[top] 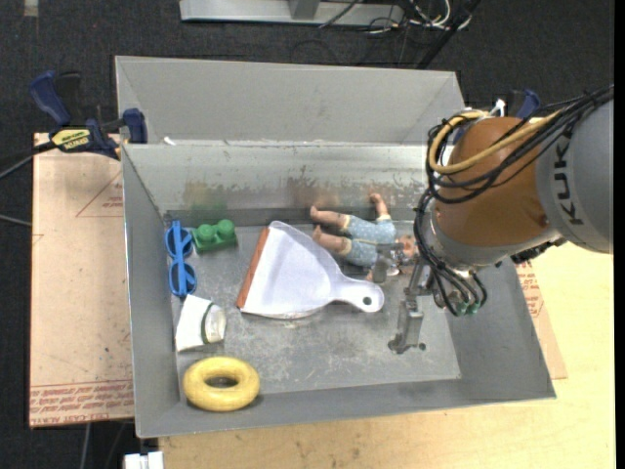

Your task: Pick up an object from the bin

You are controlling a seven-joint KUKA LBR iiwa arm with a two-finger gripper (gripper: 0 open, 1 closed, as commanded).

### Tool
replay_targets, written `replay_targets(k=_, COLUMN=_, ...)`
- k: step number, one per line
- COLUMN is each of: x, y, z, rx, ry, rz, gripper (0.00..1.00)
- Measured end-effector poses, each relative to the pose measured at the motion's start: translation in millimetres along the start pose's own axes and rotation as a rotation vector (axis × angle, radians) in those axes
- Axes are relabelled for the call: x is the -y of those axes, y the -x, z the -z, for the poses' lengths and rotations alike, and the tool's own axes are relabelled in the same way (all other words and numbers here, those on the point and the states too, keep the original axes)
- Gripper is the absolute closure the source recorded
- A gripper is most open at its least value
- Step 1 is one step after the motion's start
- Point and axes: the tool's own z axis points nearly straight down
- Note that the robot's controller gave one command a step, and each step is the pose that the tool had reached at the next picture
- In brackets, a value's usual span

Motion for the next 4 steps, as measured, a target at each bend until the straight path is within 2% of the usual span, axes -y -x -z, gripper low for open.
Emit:
replay_targets(k=1, x=0.0, y=1.7, z=4.2, rx=0.008, ry=-0.001, rz=0.001, gripper=0.0)
replay_targets(k=2, x=-6.6, y=7.4, z=-26.7, rx=0.009, ry=0.0, rz=0.007, gripper=0.0)
replay_targets(k=3, x=-11.5, y=11.0, z=-49.0, rx=0.005, ry=0.0, rz=0.083, gripper=0.0)
replay_targets(k=4, x=-3.1, y=23.9, z=-82.3, rx=0.017, ry=-0.001, rz=0.086, gripper=0.0)
